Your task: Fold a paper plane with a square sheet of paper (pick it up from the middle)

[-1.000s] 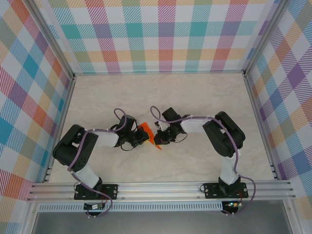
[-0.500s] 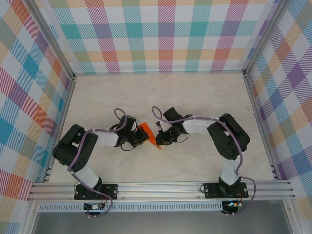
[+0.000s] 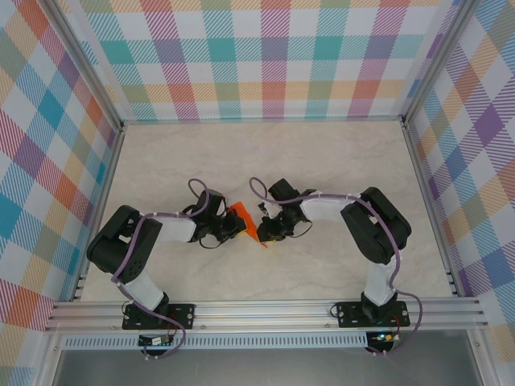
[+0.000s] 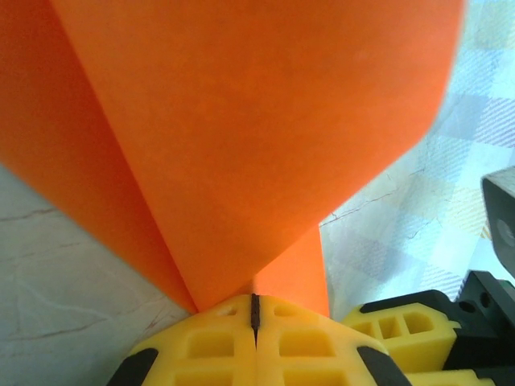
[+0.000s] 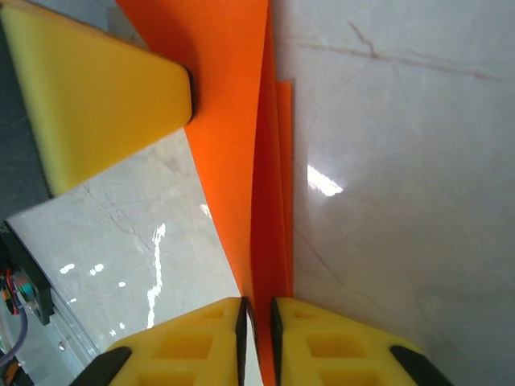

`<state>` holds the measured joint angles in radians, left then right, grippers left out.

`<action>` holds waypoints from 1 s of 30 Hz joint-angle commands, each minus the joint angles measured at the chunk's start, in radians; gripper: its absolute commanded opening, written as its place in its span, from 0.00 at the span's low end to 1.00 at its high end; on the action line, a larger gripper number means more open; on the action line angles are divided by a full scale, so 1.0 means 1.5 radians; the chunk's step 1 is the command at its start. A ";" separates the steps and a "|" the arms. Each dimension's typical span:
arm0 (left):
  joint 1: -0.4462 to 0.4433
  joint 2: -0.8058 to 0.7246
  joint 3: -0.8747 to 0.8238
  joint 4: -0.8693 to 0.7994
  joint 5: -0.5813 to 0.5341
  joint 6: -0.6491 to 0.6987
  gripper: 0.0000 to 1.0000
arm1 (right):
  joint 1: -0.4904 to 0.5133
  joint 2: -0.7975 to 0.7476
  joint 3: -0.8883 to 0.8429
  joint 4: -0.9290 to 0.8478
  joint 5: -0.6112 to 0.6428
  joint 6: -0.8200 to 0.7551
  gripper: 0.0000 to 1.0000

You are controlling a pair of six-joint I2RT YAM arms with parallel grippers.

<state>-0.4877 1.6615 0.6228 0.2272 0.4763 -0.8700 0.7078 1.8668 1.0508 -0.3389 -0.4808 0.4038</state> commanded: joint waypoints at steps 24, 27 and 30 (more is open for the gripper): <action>0.004 0.021 0.016 -0.104 -0.061 0.006 0.00 | 0.071 0.031 0.097 -0.096 0.127 0.034 0.00; 0.004 0.022 0.017 -0.107 -0.062 0.005 0.00 | 0.069 0.037 0.085 -0.091 0.127 0.032 0.00; 0.005 0.023 0.018 -0.111 -0.064 0.005 0.00 | 0.065 0.037 0.065 -0.080 0.124 0.030 0.00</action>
<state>-0.4877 1.6615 0.6567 0.1589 0.4576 -0.8700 0.8124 1.9030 1.1664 -0.4503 -0.2985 0.4419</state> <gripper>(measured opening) 0.040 0.043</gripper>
